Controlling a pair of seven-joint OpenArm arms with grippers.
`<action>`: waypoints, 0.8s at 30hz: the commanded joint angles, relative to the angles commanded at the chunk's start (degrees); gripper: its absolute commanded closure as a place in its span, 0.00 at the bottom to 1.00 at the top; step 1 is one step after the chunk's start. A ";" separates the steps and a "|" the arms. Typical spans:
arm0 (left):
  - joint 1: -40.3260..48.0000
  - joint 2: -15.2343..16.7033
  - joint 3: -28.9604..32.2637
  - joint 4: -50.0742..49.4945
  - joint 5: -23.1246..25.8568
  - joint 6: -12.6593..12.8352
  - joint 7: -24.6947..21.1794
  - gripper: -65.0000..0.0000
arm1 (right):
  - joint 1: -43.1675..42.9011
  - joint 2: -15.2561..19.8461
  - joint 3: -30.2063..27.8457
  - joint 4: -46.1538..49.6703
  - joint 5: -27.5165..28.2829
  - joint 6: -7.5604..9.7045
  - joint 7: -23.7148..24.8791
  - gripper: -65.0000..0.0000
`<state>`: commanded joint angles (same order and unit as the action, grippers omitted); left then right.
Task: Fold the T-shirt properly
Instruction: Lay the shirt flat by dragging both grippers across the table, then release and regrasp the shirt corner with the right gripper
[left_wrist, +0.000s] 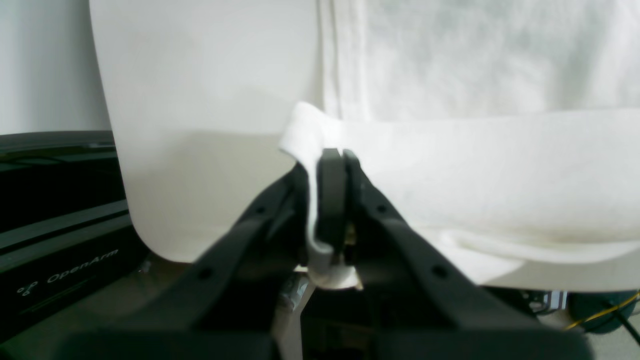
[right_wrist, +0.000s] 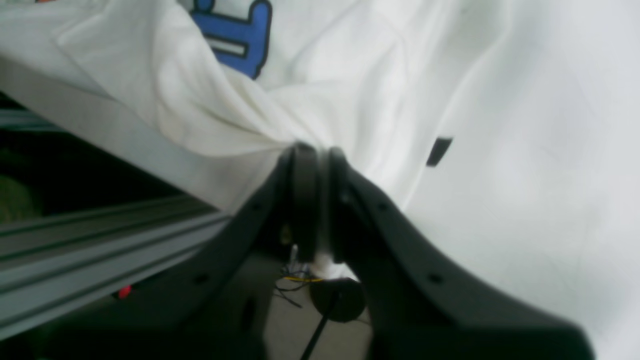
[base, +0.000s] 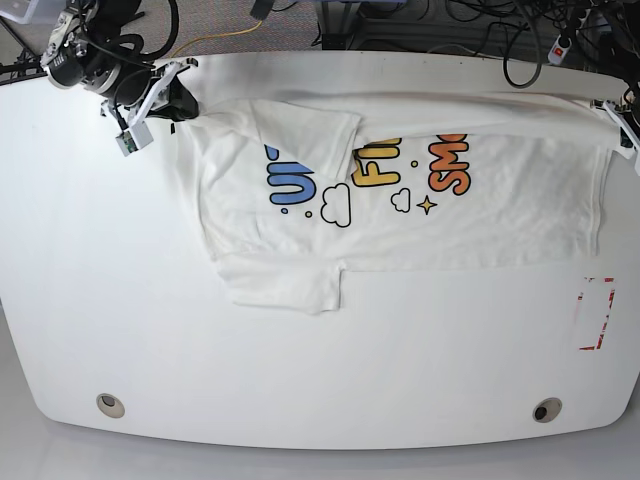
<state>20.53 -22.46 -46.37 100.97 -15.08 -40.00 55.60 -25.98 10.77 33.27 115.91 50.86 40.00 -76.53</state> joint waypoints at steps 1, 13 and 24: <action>0.00 0.00 0.00 -0.62 0.00 0.00 0.00 0.86 | -0.62 0.18 -0.18 0.00 0.00 0.00 -0.09 0.76; -0.44 -1.49 -0.88 -1.93 -0.62 0.00 0.35 0.44 | -2.55 5.36 -0.35 0.00 14.77 0.00 -0.35 0.23; -5.01 -1.23 -5.89 -0.53 -4.22 0.00 6.24 0.44 | 1.05 2.46 -0.44 -1.23 7.21 0.00 0.00 0.23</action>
<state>15.52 -23.69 -52.26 100.44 -19.30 -40.00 61.85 -24.92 13.23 32.84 114.68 58.07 40.00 -76.53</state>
